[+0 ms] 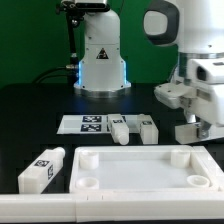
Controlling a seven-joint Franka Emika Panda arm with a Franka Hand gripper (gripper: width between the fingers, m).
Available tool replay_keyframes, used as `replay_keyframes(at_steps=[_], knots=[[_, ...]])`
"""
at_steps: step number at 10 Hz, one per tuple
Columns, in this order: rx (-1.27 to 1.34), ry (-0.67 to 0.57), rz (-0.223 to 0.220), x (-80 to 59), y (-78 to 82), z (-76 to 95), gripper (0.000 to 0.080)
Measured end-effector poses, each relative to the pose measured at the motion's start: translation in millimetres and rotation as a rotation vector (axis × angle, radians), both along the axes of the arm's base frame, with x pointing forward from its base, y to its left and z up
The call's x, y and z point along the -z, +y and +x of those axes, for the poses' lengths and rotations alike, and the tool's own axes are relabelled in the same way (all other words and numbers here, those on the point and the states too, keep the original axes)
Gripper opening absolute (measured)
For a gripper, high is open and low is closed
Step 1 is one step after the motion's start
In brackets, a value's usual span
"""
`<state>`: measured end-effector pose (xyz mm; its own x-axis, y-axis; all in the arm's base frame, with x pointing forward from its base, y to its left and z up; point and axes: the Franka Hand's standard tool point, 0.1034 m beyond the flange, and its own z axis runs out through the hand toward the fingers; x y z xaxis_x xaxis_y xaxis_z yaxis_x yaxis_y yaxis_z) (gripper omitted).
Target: Assemble desk
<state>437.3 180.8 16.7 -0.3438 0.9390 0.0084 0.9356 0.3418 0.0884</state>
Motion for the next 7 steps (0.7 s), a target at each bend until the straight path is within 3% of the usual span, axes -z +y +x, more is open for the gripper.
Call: replay_keyframes(at_steps=[3,7], knots=[[-0.128,0.0,-0.024,1.9,-5.3,-0.8,0.0282],[-0.667,-0.031,-0.081,8.2,-28.3,1.2,0.0282]])
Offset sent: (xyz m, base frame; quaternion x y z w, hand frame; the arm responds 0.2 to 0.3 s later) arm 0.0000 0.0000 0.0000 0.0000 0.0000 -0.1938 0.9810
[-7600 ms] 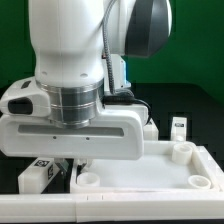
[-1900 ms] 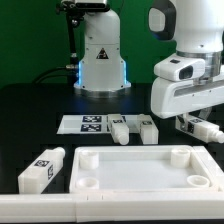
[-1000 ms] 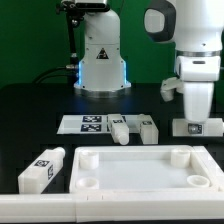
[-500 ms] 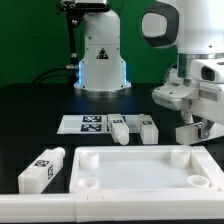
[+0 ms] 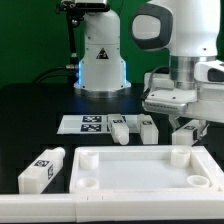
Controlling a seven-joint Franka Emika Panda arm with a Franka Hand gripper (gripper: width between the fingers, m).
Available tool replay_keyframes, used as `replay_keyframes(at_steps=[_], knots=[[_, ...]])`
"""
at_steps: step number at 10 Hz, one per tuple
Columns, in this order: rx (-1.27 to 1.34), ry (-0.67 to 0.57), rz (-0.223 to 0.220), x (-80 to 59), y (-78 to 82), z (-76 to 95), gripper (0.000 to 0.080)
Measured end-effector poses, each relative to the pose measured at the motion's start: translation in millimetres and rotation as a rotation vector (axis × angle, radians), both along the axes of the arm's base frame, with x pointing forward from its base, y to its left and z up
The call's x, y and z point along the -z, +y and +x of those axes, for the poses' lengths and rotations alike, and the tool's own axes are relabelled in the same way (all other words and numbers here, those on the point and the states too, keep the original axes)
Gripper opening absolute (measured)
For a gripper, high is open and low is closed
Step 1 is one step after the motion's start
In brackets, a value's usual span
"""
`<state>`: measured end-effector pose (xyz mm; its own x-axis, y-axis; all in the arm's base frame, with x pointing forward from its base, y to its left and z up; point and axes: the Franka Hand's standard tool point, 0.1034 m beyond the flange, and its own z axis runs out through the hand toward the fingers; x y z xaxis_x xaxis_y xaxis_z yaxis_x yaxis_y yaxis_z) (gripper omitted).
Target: Assemble desk
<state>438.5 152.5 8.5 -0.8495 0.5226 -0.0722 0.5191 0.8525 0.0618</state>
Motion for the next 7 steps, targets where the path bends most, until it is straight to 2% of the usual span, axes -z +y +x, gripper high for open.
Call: replay_keyframes(at_steps=[3,4,5,6,7], knots=[[-0.08,-0.005,-0.014,0.4,-3.6,-0.4,0.0282],[-0.079,-0.004,-0.015,0.7,-3.9,-0.5,0.0358],[-0.079,-0.004,-0.015,0.9,-4.0,-0.6,0.0533],[-0.076,-0.003,-0.015,1.1,-4.1,-0.8,0.0533],[-0.041,-0.004,-0.011,0.6,-4.0,-0.5,0.0629]])
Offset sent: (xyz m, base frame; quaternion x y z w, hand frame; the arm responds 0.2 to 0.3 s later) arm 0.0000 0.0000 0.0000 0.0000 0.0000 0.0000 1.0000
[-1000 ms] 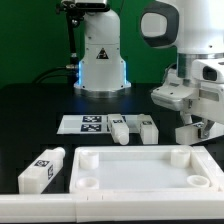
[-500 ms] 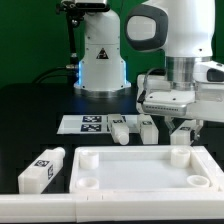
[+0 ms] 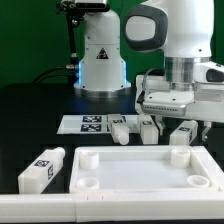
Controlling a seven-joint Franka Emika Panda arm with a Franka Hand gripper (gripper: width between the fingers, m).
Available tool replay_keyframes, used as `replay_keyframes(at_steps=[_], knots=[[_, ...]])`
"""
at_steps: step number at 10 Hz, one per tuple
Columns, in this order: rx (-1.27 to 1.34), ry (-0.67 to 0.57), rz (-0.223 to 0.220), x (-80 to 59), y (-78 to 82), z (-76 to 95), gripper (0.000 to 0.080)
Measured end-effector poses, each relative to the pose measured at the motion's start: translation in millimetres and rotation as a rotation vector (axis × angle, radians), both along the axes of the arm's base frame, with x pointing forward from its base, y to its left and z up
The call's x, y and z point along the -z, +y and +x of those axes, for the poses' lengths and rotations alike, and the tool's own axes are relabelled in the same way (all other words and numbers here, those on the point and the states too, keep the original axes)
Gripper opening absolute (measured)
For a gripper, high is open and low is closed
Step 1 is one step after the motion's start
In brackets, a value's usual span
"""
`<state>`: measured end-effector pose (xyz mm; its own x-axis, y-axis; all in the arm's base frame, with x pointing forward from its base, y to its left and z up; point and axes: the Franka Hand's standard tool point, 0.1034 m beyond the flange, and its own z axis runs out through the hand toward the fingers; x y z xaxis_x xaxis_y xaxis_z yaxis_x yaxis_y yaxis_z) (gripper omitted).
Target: Assemble desk
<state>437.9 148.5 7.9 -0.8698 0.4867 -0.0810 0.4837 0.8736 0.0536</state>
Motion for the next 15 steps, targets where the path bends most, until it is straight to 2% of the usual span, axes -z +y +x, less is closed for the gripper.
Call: replay_keyframes(at_steps=[3,4,8,9,11,12,15], knots=[[0.208,-0.047,-0.027,-39.6,0.0,18.9,0.0649],[0.304,-0.058,-0.01,-42.0,3.5,23.5,0.0649],[0.589,-0.052,0.016,-40.6,0.1,23.3,0.0649],[0.755,-0.052,0.01,-49.5,-7.6,34.4,0.0649],[0.975,-0.068,0.031,-57.8,-5.3,48.9,0.0649],[1.128,-0.07,0.058,-57.5,1.4,45.7,0.0649],[1.269,-0.061,0.077,-55.1,3.0,41.7,0.0649]])
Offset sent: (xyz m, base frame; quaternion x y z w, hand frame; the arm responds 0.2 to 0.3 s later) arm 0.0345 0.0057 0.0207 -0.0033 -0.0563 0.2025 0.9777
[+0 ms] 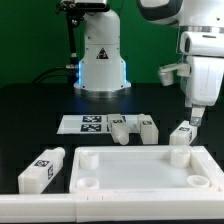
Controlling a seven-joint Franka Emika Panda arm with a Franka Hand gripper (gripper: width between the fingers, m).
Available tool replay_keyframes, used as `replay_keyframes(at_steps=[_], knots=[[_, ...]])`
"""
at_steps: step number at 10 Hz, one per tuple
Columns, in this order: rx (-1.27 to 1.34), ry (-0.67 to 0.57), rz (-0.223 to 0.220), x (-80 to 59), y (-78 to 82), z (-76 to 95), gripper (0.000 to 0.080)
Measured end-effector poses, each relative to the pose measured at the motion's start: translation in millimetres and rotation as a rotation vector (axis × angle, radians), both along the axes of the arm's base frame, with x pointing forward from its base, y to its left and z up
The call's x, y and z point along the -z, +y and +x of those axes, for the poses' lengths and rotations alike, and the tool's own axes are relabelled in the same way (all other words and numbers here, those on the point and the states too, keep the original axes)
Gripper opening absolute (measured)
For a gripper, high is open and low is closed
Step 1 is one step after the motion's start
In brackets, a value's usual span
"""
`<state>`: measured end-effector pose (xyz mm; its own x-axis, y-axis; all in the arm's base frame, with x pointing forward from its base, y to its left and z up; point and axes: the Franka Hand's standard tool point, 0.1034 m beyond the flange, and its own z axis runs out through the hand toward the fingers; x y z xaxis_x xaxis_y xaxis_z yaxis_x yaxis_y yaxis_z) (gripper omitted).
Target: Assemble desk
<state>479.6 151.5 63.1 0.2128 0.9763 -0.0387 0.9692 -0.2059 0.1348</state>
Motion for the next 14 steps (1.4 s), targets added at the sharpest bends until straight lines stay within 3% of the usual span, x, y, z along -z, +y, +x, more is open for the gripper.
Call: replay_keyframes(at_steps=[5,9,12,14], knots=[[0.706,0.001,0.1,-2.3,1.9,0.1,0.0649],[0.949,0.012,0.14,-1.3,6.3,-1.2,0.0649],[1.352,0.058,0.199,1.7,-7.5,3.2,0.0649],[1.679,0.116,0.215,7.3,-7.3,1.0,0.0649]])
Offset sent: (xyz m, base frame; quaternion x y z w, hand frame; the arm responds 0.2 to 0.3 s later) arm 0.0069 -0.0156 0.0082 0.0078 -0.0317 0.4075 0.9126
